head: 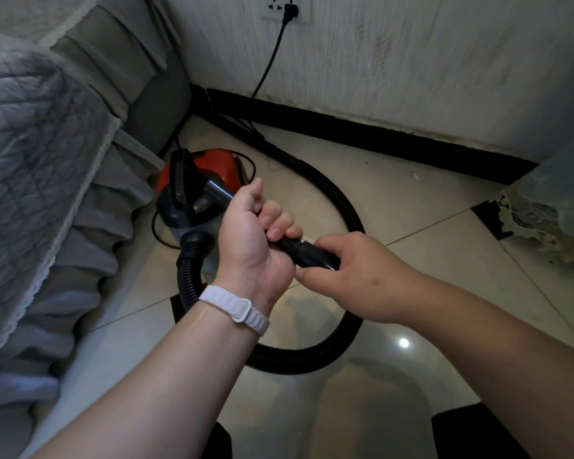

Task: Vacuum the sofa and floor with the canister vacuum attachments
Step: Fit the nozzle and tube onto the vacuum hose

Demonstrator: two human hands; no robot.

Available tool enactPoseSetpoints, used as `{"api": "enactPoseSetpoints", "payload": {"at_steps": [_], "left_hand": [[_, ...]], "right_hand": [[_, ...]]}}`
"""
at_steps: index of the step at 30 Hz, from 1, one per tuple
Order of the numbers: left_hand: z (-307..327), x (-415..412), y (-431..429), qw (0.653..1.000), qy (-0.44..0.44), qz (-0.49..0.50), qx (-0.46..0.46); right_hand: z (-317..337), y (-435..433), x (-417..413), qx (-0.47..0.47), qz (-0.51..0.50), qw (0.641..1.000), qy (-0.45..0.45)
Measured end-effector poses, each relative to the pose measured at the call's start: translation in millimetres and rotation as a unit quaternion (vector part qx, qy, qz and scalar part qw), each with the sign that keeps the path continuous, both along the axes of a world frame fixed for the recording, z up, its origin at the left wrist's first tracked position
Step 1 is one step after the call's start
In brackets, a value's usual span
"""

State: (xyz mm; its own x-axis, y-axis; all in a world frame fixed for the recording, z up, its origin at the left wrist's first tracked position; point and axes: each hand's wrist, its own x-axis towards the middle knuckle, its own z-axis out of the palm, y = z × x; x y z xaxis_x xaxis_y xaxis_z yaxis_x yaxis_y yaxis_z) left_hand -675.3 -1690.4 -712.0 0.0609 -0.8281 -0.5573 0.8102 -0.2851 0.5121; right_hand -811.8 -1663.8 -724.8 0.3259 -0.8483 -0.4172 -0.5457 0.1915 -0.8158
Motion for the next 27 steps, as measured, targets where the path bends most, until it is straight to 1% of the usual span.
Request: {"api": "enactPoseSetpoints", "payload": {"at_steps": [4, 6, 9, 12, 19, 23, 27], "left_hand": [[-10.6, -4.5, 6.2, 1.000, 0.023, -0.018, 0.011], [-14.4, -6.3, 6.8, 0.999, 0.025, -0.023, 0.015], [-19.7, -6.8, 8.0, 0.999, 0.029, -0.023, 0.015], [-25.0, -7.4, 10.9, 0.999, 0.032, -0.041, 0.016], [-23.5, -7.9, 5.6, 0.999, 0.008, -0.034, 0.017], [-17.2, -7.3, 0.8, 0.999, -0.014, -0.026, 0.019], [-8.0, -4.6, -3.1, 0.998, -0.061, -0.028, 0.006]], "right_hand": [[-4.0, 5.3, -0.6, 0.068, -0.033, 0.996, -0.052], [-6.2, 6.6, -1.4, 0.080, -0.043, 0.994, -0.061], [-4.9, 8.3, -2.1, 0.054, -0.029, 0.998, -0.023], [-5.8, 13.0, -1.7, 0.033, -0.039, 0.999, -0.001], [-14.0, 9.9, 2.8, 0.053, -0.058, 0.997, -0.027], [-13.0, 1.2, 2.6, 0.043, -0.036, 0.998, -0.022], [-4.7, -17.2, -0.5, 0.023, -0.016, 0.999, -0.016]]}}
